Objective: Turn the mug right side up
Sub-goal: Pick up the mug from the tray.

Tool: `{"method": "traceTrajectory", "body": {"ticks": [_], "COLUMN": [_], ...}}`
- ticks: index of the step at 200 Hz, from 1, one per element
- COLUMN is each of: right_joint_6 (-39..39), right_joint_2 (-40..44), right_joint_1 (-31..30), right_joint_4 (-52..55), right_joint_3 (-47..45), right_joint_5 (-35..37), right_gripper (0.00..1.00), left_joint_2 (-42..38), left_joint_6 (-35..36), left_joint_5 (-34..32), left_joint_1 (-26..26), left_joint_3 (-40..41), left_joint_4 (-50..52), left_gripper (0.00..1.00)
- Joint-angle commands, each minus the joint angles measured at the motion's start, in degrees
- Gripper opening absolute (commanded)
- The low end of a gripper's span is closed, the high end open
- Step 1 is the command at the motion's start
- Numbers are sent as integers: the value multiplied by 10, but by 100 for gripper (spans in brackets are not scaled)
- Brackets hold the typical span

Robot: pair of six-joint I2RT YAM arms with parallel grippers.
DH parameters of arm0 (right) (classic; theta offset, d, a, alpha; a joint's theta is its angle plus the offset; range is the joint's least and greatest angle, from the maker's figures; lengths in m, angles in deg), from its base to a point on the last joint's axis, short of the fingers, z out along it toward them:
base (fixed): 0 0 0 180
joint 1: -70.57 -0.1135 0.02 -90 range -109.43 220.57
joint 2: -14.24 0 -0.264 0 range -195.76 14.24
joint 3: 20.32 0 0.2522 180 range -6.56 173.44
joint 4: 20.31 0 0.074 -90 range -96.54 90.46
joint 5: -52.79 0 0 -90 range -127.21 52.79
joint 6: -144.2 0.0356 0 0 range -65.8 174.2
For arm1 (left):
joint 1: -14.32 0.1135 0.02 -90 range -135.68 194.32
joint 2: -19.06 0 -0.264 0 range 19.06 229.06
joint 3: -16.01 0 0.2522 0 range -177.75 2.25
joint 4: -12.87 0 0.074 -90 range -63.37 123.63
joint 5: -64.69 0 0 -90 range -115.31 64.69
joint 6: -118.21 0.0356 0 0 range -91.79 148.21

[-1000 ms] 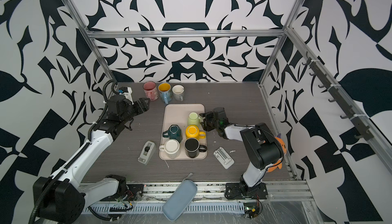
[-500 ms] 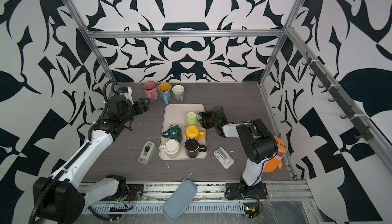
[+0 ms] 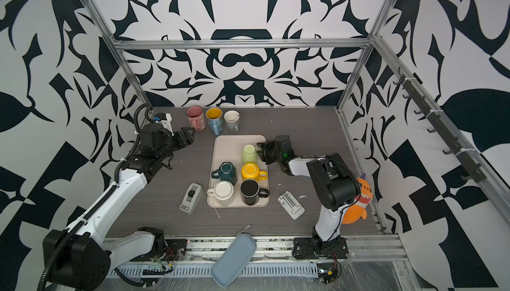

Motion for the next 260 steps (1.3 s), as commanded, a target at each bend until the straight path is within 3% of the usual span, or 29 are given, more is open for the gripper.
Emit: {"method": "traceTrajectory", "body": {"ticks": [1, 65, 153, 202, 260], "right_joint_6": [-12, -12, -18, -55, -223], "right_joint_2": [-2, -33, -39, -3, 85], "right_joint_1": [3, 3, 3, 3, 3], "right_joint_4": [-20, -36, -48, -31, 87], "right_joint_3": [20, 41, 55, 72, 132], "right_joint_5": [8, 8, 1, -1, 14], "right_gripper": [42, 38, 0, 0, 0], "left_joint_2": [-10, -9, -9, -9, -7], "left_joint_6": [8, 11, 14, 14, 17], "left_joint_5": [-8, -13, -15, -14, -8], "left_joint_1": [-1, -1, -1, -1, -1], "left_joint_3": [3, 2, -2, -7, -23], "left_joint_4": [18, 22, 23, 20, 15], "left_gripper": [79, 79, 79, 79, 79]}}
